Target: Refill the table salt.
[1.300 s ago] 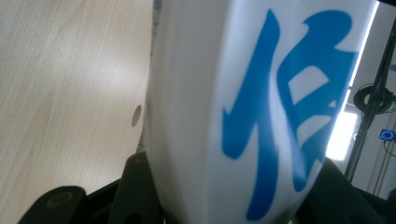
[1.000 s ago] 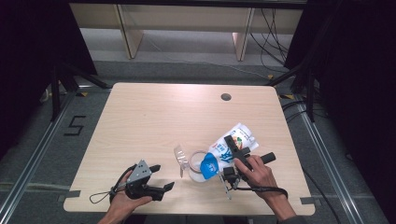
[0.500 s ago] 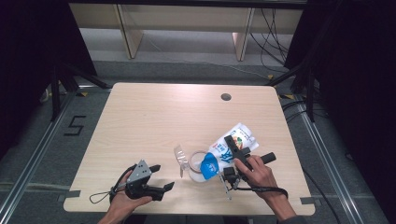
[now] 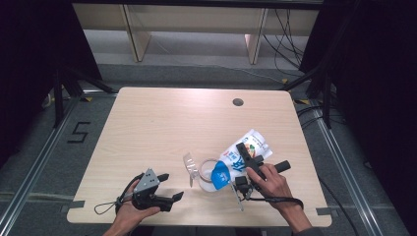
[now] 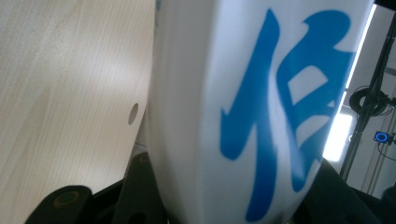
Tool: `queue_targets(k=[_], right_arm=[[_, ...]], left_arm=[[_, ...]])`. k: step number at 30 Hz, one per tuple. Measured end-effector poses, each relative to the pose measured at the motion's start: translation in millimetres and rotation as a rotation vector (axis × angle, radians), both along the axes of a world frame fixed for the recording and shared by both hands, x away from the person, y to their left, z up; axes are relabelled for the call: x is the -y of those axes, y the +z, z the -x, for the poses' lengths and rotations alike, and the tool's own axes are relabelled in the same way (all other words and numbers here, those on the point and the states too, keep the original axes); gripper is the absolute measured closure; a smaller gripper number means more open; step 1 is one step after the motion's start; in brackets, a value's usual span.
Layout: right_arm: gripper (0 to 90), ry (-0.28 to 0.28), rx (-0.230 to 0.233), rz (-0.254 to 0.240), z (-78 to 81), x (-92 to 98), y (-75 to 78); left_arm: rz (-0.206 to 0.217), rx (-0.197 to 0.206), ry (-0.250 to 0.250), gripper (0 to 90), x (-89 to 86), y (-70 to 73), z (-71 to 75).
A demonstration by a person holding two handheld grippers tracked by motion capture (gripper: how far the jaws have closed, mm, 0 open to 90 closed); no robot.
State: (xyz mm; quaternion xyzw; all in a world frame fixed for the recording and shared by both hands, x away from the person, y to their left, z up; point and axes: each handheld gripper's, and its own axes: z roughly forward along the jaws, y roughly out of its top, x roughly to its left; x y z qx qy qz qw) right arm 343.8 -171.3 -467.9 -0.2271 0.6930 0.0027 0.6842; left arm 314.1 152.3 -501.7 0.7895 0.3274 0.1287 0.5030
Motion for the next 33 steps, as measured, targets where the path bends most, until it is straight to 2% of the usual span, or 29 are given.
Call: queue_targets(k=[4, 7, 9, 17, 18, 26, 27, 31, 33], right_arm=[[63.0, 0.006, 0.012, 0.002, 0.2, -0.2, 0.1], [63.2, -0.001, 0.001, 0.000, 0.3, -0.1, -0.1], [63.3, -0.004, 0.001, -0.001, 0.3, 0.1, -0.2], [63.6, -0.002, 0.002, 0.000, 0.1, 0.1, -0.2], [63.7, 0.005, 0.010, 0.005, 0.2, -0.1, 0.3], [64.0, 0.002, 0.009, 0.007, 0.2, -0.1, 0.0], [64.1, -0.014, -0.003, -0.014, 0.4, 1.1, -2.5], [64.1, -0.016, -0.005, -0.017, 0.4, 1.3, -2.2], [64.1, 0.004, 0.014, 0.015, 0.1, -0.1, 0.8]], left_arm=[[-0.004, 0.005, -0.004, 16.4, -0.3, 0.2, -0.2], [-0.013, 0.003, 0.002, 16.4, -0.4, 0.7, 0.3], [-0.003, 0.004, -0.005, 16.4, -0.1, 0.1, -0.2], [-0.004, 0.005, -0.004, 16.4, -0.2, 0.1, -0.2], [-0.013, 0.003, 0.001, 16.4, -0.4, 0.8, 0.3], [-0.004, 0.004, -0.006, 16.4, -0.3, 0.2, -0.3], [-0.013, 0.004, 0.001, 16.4, -0.5, 0.7, 0.2], [-0.003, 0.005, -0.006, 16.4, -0.4, 0.1, -0.5], [-0.004, 0.004, -0.006, 16.4, -0.2, 0.2, -0.3]])
